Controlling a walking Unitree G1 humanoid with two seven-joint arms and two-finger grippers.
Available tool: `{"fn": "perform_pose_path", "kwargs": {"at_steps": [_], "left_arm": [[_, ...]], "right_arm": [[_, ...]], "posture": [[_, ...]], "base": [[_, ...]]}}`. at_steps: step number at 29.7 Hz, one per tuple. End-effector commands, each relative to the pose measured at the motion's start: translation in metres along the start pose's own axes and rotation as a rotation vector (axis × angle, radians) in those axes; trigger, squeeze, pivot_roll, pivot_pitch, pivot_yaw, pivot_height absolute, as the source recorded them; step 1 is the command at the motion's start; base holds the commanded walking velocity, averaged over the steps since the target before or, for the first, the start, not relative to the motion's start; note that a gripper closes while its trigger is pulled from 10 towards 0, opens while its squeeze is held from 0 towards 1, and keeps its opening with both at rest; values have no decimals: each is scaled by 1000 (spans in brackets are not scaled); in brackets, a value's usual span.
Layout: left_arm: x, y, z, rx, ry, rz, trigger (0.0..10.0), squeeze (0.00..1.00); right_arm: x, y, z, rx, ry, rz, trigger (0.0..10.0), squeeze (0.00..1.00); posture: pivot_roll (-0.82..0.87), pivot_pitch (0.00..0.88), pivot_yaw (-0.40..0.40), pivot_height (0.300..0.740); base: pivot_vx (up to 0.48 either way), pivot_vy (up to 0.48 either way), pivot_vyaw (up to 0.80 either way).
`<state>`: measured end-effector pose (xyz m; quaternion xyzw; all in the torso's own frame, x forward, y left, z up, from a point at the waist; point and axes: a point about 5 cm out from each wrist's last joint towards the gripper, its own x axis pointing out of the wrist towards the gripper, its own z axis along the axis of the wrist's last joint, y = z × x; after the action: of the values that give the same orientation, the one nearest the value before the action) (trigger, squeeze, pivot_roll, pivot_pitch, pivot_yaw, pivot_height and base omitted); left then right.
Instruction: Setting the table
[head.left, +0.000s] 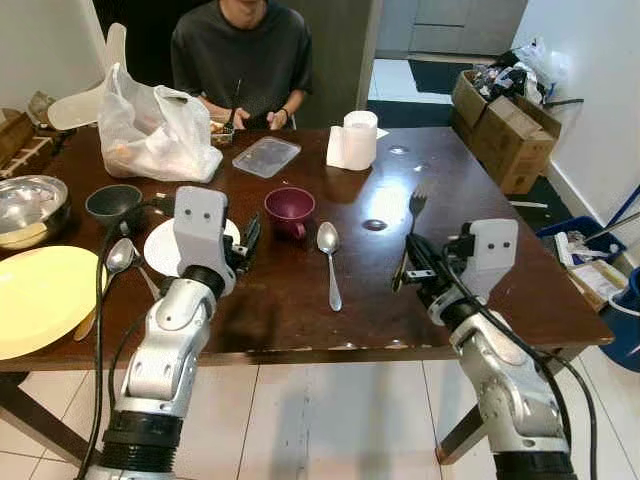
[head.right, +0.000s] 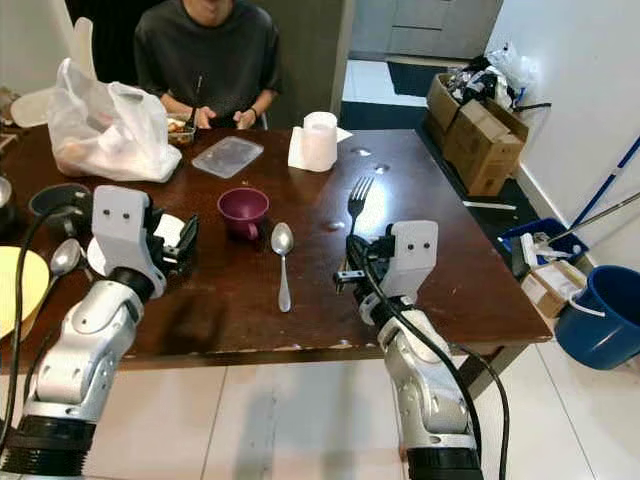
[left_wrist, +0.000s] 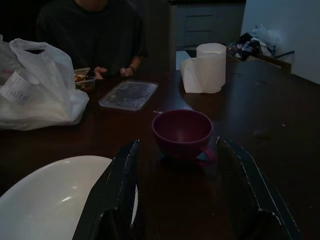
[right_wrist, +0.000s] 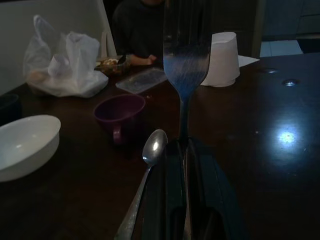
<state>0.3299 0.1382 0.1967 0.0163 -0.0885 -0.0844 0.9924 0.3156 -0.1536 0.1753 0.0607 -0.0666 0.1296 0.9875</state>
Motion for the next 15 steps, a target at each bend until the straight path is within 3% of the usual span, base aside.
{"fn": "perform_pose_path", "kwargs": {"at_steps": [1,3,6,9,15], "left_arm": [[-2,-1,-1,6,12,-3,10000,0],[-3,-1,-4,11,21,-1,10000,0],[-5,-3,-6,12,32,-4,10000,0],[-5,-3,-5,13,33,-5,10000,0],[-7,0,-1,23,30,0,10000,0]], "right_arm": [[-3,-6,-11,-7,48,-30,10000,0],[-5,-15,-26,-47,136,-83,10000,0],[-4,-40,-50,7,221,-157,10000,0],[1,-42,-51,-10,222,-138,10000,0],[27,-47,-35,-64,153,-93,10000,0]], "posture": [[-72,0,79,740],[-69,0,77,740],[-58,0,80,740],[-44,0,82,740],[-21,0,79,740]], "base": [[0,0,0],[0,0,0],[0,0,0],[0,0,0],[0,0,0]]}}
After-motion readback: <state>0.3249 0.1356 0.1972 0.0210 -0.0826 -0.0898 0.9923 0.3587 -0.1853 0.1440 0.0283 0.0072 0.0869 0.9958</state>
